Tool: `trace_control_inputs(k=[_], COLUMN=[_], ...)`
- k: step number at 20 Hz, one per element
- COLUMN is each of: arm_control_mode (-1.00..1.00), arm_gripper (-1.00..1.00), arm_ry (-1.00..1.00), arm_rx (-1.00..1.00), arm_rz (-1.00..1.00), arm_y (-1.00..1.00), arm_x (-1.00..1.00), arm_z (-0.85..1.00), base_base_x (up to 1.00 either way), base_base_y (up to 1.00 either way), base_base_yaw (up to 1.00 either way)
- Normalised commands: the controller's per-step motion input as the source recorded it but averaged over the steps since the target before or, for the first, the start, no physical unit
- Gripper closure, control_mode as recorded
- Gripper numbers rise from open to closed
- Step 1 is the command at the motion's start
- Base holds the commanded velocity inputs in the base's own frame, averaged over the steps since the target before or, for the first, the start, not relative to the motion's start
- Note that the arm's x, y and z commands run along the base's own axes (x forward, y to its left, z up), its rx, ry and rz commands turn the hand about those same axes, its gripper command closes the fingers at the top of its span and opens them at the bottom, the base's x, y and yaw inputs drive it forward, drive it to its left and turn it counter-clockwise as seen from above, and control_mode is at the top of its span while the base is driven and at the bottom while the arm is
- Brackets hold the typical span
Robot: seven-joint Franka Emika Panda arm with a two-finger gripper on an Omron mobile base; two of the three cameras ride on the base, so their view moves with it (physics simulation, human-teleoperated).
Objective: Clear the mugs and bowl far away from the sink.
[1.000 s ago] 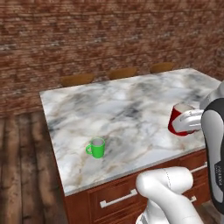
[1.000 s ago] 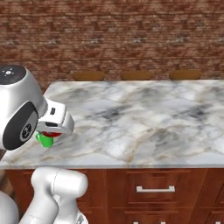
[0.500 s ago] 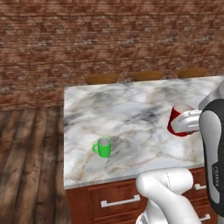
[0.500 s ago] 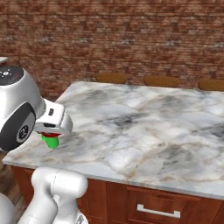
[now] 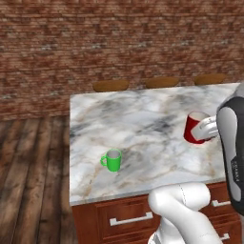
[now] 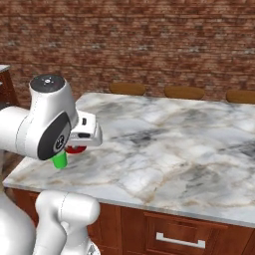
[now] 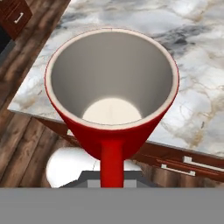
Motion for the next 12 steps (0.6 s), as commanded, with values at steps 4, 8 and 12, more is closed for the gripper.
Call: trace_control_inputs(k=[4, 8, 12], arm_control_mode=[-1.0, -1.0, -1.0], arm_gripper=[1.0, 1.0, 1.0], arm_ry=[0.05, -0.01, -0.07], arm_rx=[-0.1, 0.0, 0.0], arm_rz=[0.0, 0.03, 0.04], arm_y=[0.0, 0.0, 0.0], arm_x=[0.47, 0.57, 0.45], arm_z=[-0.46, -0.54, -0.69], base_base_x=[0.0, 0.0, 0.0], base_base_y=[0.0, 0.0, 0.0], base_base_yaw=[0.0, 0.0, 0.0])
